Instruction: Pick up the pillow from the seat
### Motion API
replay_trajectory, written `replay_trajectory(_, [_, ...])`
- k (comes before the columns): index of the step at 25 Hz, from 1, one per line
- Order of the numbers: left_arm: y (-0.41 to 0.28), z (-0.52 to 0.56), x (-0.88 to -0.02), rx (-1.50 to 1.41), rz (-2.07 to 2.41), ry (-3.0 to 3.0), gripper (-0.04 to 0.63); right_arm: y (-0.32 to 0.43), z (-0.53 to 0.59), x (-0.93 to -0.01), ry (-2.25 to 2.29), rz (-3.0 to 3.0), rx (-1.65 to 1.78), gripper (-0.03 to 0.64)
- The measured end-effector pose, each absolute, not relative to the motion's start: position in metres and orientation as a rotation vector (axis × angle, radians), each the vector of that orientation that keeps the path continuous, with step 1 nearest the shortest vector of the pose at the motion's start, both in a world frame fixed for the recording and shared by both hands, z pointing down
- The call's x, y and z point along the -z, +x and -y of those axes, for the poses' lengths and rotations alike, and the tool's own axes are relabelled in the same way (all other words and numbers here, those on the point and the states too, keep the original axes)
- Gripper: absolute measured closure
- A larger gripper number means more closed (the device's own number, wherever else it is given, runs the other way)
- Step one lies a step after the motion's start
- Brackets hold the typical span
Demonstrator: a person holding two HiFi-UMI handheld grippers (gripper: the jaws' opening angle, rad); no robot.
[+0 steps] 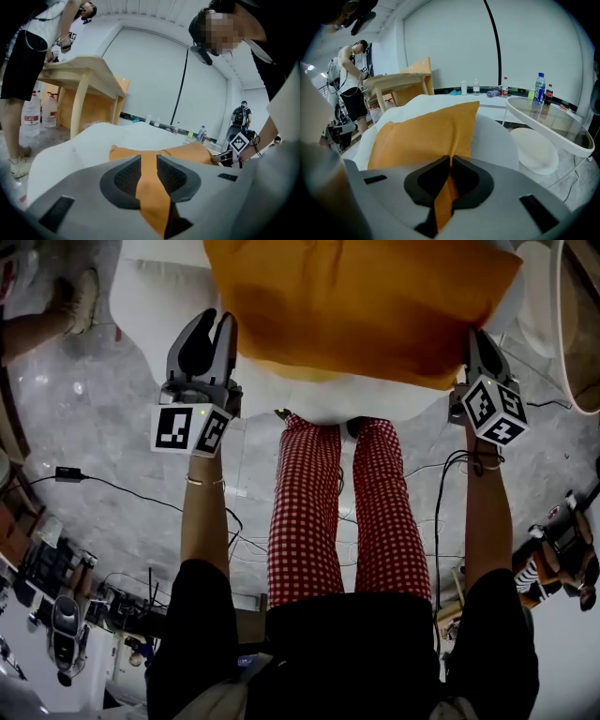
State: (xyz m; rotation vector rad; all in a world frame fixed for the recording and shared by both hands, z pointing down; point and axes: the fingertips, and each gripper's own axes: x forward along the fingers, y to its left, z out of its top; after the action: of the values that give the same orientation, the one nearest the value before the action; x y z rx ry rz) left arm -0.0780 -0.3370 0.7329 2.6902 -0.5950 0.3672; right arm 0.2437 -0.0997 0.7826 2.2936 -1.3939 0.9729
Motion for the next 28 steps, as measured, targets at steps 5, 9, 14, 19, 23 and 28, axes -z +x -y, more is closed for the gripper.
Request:
replay_trajectory(5, [-0.082,0.349,-0.754,-0.429,0.61,2.64,0.443,0.244,0.098,-0.778,2.315,1.371,-0.961,0.578])
replay_trajectory(9, [-0.081,0.355,-0.772,-0.483,0.56,2.616,0.408,0.244,0.1,-0.773,2.324,1.351,-0.958,0.578])
replay_trajectory(14, [-0.08,0.365,-0.796,-0.524,0.551,2.584,0.382,0.248,0.099,-0.774,2.338,1.332,-0.96,0.578])
replay_trajectory(19, [-0.076,0.362,-0.822,-0.597,0.497,2.572,0.38,0.252,0.093,-0.769,2.364,1.298,-0.951,0.578])
replay_trajectory(23, [-0.078,0.37,-0.84,-0.597,0.506,2.512,0.363,0.253,0.095,-0.768,2.377,1.291,-0.945,0.578])
replay_trajectory(28, [-0.076,0.373,-0.853,-0.577,0.495,2.462,0.331,0.253,0.094,-0.769,2.384,1.28,-0.943,0.578])
